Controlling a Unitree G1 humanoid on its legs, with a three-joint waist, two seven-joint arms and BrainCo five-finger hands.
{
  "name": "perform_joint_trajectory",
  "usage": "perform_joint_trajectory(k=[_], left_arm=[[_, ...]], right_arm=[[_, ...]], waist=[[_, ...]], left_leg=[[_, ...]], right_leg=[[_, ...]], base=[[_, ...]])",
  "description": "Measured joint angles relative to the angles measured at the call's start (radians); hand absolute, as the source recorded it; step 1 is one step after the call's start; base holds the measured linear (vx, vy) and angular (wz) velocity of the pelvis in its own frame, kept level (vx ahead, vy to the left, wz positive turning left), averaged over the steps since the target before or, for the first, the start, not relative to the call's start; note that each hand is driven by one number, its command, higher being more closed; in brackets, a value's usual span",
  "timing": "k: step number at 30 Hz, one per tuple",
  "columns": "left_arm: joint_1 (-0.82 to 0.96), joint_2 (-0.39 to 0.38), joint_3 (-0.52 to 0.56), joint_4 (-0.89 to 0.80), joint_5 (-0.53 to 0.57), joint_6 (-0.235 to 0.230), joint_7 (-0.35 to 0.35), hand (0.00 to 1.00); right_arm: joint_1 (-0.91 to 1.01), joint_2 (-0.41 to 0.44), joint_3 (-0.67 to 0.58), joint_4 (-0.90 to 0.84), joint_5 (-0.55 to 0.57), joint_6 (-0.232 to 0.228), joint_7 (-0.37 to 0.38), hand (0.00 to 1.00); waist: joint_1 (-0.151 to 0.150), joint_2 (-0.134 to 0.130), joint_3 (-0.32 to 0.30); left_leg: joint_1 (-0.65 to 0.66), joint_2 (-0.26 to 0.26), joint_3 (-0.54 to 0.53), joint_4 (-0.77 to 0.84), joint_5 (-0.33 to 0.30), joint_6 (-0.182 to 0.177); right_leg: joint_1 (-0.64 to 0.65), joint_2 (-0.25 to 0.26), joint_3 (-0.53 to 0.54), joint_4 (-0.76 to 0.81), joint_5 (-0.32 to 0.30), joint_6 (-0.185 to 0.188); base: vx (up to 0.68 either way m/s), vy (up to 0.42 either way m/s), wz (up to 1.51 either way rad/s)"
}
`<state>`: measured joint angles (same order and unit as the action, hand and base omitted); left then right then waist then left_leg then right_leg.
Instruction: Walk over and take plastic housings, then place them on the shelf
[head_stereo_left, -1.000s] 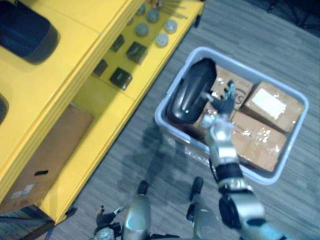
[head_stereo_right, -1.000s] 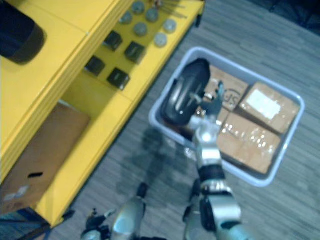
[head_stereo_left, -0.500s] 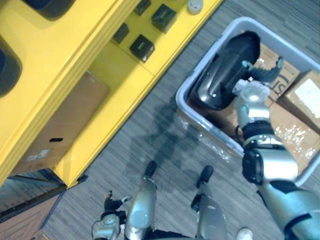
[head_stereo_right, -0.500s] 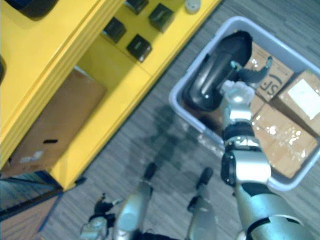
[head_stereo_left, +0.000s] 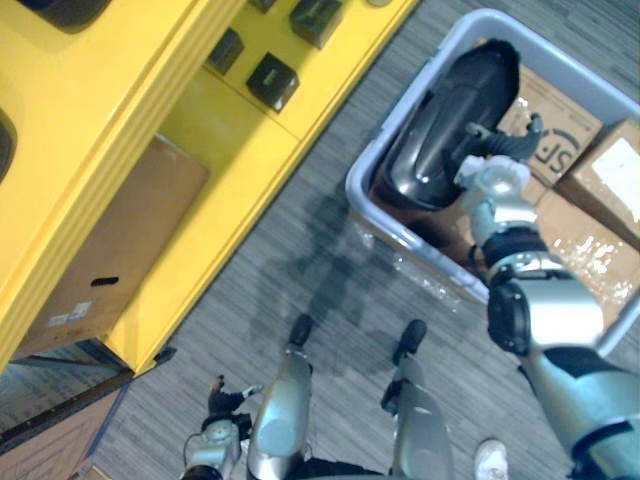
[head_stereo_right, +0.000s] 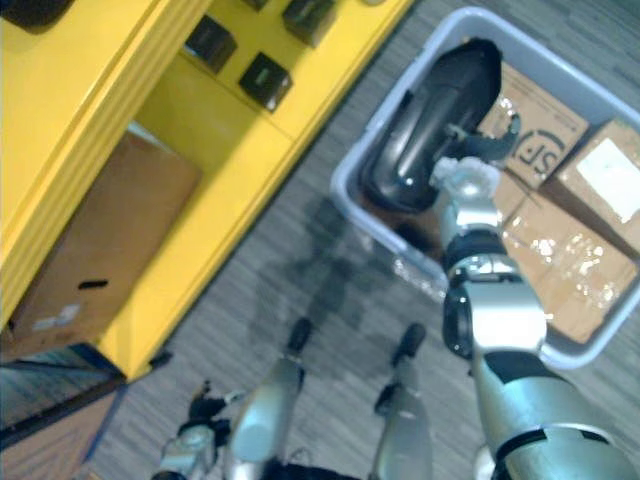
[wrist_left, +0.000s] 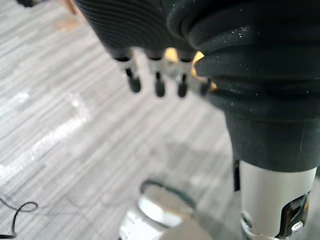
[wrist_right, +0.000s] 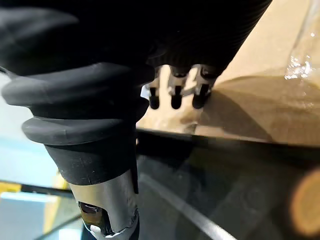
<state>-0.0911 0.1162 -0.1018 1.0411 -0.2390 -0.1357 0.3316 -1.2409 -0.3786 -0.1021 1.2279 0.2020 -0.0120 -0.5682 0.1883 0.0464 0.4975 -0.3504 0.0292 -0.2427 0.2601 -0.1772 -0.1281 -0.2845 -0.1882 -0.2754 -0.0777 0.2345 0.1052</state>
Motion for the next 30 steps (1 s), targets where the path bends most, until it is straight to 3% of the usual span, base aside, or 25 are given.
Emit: perform_joint_trajectory(k=[1,12,16,18,20,30], left_arm=[[-0.002,0.0,-0.002,0.0,0.0,0.001,0.0,0.0],[-0.017,0.01,-0.037,0.0,-0.026,0.001,-0.012,0.0],[-0.017,0.012,-0.039,-0.01,-0.026,0.001,-0.032,0.0],[-0.017,0.01,-0.048,-0.02,-0.026,0.001,-0.037,0.0],[-0.017,0.011,-0.068,-0.04,-0.026,-0.001,-0.042,0.0],[-0.005,0.024,-0.078,-0.139,0.015,-0.007,-0.054,0.0]], right_arm=[[-0.001,-0.009,0.01,0.01,0.0,0.005,0.004,1.0],[-0.005,-0.103,0.044,0.101,-0.023,0.041,0.079,1.0],[-0.002,-0.132,0.009,0.121,-0.11,0.053,0.14,1.0],[0.004,-0.154,-0.013,0.122,-0.163,0.054,0.156,1.0],[0.022,-0.18,-0.049,0.119,-0.215,0.055,0.157,1.0],[0.149,-0.197,-0.067,0.031,-0.431,0.057,0.123,1.0]], waist=[[0.003,0.0,0.0],[0.017,0.0,0.0],[0.018,0.003,0.002],[0.012,0.024,0.013],[0.022,0.032,0.016],[0.01,0.032,0.016]], left_leg=[[-0.001,0.0,-0.002,0.002,0.0,0.0],[-0.035,-0.009,-0.05,0.027,0.0,0.0],[-0.036,-0.012,-0.06,0.031,0.0,0.0],[-0.035,-0.016,-0.085,0.039,0.0,0.0],[-0.037,-0.02,-0.098,0.043,0.0,0.0],[-0.026,-0.023,-0.101,0.045,0.003,0.0]], right_leg=[[0.001,0.0,-0.001,0.0,0.0,0.0],[0.006,0.0,-0.05,0.0,0.0,0.0],[0.012,-0.001,-0.059,0.0,0.0,0.0],[0.033,-0.001,-0.085,0.0,0.0,0.0],[0.039,-0.002,-0.095,0.0,-0.001,0.001],[0.052,-0.004,-0.105,0.003,-0.001,0.001]], base=[[-0.01,-0.026,0.03],[-0.02,-0.026,0.12],[-0.01,-0.016,0.06],[-0.01,-0.017,0.3],[-0.03,-0.011,0.26],[0.0,-0.002,0.02]])
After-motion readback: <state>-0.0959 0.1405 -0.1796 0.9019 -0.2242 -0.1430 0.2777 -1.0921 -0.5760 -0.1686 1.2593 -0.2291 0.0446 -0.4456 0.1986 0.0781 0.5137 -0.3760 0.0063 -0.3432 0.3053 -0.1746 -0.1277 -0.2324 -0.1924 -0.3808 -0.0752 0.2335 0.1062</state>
